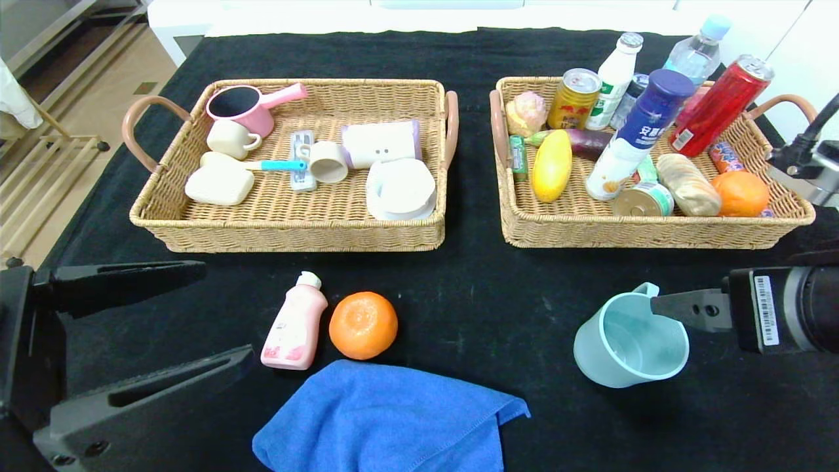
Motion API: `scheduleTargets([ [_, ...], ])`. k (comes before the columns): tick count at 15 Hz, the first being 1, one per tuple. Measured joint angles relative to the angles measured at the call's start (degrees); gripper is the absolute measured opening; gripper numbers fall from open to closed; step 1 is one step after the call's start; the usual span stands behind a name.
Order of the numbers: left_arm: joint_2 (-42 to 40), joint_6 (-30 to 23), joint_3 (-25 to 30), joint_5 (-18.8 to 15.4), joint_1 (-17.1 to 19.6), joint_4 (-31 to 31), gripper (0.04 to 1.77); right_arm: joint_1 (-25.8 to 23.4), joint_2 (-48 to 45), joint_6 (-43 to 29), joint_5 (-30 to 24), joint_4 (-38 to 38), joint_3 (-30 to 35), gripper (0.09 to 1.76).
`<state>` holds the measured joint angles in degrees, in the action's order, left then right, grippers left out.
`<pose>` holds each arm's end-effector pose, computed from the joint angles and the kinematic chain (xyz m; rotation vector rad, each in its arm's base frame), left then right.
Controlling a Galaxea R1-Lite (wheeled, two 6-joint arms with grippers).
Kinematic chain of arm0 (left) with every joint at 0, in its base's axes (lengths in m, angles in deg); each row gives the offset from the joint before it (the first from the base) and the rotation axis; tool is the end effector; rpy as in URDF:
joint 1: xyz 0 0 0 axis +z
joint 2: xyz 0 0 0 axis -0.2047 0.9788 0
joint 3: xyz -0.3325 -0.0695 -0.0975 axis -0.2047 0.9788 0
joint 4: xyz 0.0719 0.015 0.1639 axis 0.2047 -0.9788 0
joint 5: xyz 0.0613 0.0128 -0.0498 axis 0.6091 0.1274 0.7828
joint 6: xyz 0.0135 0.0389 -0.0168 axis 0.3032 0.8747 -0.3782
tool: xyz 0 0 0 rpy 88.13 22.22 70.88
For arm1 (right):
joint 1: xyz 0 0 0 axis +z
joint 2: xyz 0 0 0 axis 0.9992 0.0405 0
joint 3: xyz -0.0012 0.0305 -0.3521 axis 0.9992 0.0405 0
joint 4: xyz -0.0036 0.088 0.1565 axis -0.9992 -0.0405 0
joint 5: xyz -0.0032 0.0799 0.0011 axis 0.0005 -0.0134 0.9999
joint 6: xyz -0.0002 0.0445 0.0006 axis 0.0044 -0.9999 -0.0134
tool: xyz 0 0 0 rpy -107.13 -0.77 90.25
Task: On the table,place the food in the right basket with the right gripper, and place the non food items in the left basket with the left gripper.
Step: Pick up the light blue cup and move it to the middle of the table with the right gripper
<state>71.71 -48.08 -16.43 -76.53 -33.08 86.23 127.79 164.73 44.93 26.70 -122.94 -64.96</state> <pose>0.0838 -0.0520 0.3091 0.1254 0.0810 -0.7961 0.1597 0.1104 0.3251 0.0603 0.6810 0.0938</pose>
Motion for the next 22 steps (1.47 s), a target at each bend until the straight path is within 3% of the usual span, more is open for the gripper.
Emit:
scheduleTargets([
  [16,-0.18,0.44,0.16,0.01,0.00,0.11,1.72,-3.51,7.77,-6.36,-4.35,0.74,3.78,1.71],
  [20,-0.22,0.44,0.16,0.01,0.00,0.15,1.72,-4.14,8.55,-6.31,-4.35,0.80,3.80,1.10],
  [22,-0.22,0.50,0.20,0.01,0.00,0.12,1.72,-4.17,8.86,-6.29,-4.30,0.80,3.84,0.88],
])
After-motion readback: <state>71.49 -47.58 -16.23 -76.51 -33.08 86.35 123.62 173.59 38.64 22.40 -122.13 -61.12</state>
